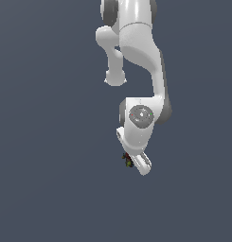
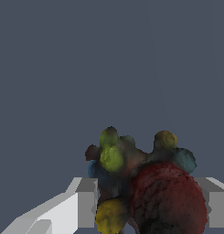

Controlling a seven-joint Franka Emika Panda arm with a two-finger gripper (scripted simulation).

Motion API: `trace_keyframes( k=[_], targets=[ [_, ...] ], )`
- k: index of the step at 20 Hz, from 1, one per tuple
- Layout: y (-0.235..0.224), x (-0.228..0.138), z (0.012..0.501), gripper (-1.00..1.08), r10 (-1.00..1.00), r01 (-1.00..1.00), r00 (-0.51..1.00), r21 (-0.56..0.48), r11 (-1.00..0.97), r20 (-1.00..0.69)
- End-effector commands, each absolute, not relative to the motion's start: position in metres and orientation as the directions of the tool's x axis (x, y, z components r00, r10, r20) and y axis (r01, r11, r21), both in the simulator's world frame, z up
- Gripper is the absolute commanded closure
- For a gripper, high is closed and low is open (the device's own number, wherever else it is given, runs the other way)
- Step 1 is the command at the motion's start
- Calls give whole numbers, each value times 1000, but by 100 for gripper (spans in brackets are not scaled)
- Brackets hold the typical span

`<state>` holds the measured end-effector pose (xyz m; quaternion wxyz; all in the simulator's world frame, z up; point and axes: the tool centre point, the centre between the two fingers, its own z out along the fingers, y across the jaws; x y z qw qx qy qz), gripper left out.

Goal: Pick up the object and move it to a goal position.

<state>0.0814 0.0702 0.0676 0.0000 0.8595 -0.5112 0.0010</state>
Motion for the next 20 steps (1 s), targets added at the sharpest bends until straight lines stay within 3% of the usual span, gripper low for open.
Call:
trace_keyframes(
  k=[1,20],
  targets=[
    [84,92,71,108,-879,-879,477,-2,-477,2],
    [139,138,81,108,-879,-879,477,0,-477,0]
  ],
)
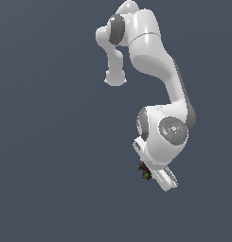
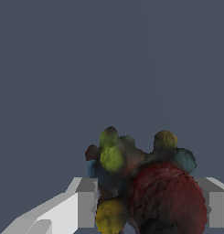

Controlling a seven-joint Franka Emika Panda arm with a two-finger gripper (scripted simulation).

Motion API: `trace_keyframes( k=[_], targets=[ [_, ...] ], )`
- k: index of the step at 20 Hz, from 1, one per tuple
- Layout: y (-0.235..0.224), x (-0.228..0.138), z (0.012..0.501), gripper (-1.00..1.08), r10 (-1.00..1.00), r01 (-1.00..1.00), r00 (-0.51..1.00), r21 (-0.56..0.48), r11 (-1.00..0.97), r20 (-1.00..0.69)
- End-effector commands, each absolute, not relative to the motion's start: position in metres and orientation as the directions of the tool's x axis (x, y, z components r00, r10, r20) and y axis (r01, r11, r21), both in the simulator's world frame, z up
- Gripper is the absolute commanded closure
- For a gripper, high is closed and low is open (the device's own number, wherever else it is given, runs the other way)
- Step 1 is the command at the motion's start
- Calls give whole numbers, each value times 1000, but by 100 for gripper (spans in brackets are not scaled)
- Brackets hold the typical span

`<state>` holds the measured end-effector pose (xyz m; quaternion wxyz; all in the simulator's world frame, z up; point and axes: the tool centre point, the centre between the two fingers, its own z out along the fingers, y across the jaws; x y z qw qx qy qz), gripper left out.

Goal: Pick up the object and move it to a goal position.

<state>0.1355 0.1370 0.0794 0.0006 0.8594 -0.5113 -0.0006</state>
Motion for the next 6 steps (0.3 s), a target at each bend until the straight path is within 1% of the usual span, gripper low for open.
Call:
trace_keyframes(
  k=[1,6],
  targets=[
    [139,138,81,108,-879,-879,477,0,-477,0],
    [140,140,81,108,-879,-879,477,0,-477,0]
  ],
)
